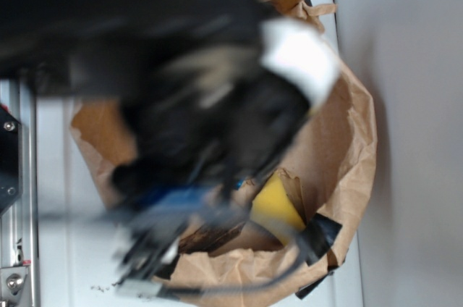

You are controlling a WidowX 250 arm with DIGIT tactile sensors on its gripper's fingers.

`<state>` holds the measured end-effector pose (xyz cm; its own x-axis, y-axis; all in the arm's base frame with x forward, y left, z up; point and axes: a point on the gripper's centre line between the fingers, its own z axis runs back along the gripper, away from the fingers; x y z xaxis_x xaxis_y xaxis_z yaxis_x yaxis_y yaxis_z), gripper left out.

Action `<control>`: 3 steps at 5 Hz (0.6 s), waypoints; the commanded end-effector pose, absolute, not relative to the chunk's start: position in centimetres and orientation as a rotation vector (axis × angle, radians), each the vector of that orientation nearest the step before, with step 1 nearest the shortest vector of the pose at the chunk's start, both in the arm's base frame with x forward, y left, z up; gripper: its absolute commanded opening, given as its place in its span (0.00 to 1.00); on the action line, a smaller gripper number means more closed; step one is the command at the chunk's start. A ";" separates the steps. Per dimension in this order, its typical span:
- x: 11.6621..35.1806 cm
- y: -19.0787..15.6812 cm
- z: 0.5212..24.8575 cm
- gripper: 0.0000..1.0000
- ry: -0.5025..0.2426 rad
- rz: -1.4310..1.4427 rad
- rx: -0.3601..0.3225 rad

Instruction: Grab the blue block.

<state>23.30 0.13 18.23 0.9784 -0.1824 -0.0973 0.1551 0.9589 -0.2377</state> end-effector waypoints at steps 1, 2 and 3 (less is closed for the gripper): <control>26.2 2.4 15.8 1.00 -0.048 -0.227 -0.293; 25.6 2.2 13.5 1.00 -0.155 -0.280 -0.294; 25.6 2.2 13.5 1.00 -0.155 -0.280 -0.294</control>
<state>25.27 1.67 11.91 0.9542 -0.2652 0.1383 0.2952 0.9096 -0.2925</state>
